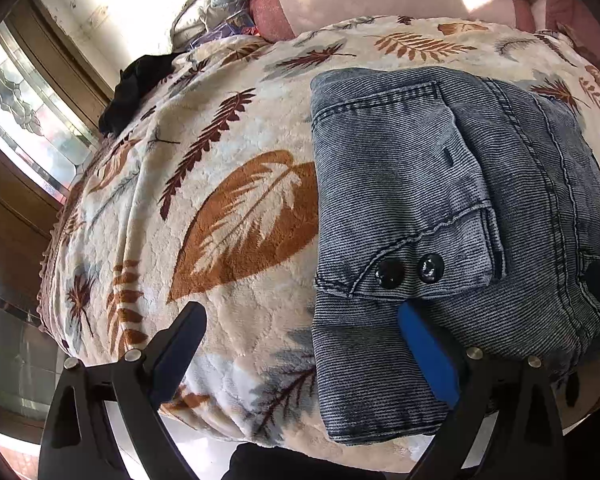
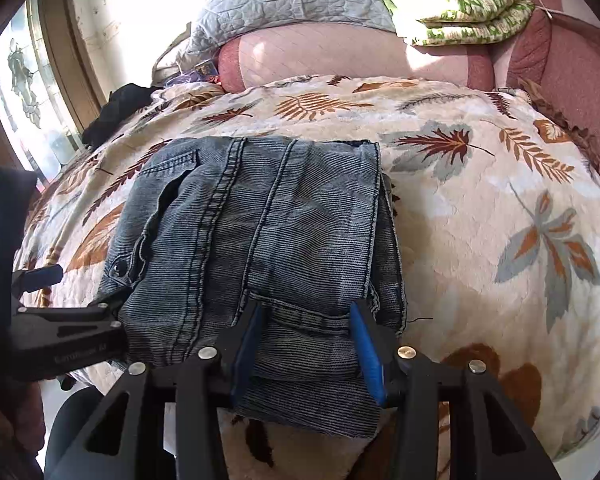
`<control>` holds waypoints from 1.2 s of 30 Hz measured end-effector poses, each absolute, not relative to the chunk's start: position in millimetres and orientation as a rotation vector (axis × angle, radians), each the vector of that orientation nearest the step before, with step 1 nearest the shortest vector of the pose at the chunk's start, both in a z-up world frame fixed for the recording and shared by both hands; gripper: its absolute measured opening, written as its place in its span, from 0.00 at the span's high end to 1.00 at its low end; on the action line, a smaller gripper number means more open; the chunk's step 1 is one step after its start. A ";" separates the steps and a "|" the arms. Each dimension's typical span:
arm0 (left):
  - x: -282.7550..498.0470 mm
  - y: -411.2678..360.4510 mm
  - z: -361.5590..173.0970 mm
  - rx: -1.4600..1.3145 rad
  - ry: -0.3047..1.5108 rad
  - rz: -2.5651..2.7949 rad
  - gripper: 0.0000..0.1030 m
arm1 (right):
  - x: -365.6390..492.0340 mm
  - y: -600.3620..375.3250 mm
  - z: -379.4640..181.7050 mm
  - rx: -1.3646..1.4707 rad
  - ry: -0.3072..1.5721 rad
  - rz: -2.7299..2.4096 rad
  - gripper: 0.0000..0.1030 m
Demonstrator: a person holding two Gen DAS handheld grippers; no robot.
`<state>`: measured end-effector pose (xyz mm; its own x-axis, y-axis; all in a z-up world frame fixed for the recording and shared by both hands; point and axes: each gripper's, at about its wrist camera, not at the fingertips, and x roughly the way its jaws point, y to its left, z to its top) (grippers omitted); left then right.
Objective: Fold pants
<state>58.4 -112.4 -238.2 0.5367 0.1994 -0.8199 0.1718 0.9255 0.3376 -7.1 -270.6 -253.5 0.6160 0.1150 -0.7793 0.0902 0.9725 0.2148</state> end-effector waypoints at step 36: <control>61.8 -97.6 -238.4 0.284 1.036 -0.049 0.05 | -11.6 -274.3 -256.5 0.290 0.951 0.010 0.52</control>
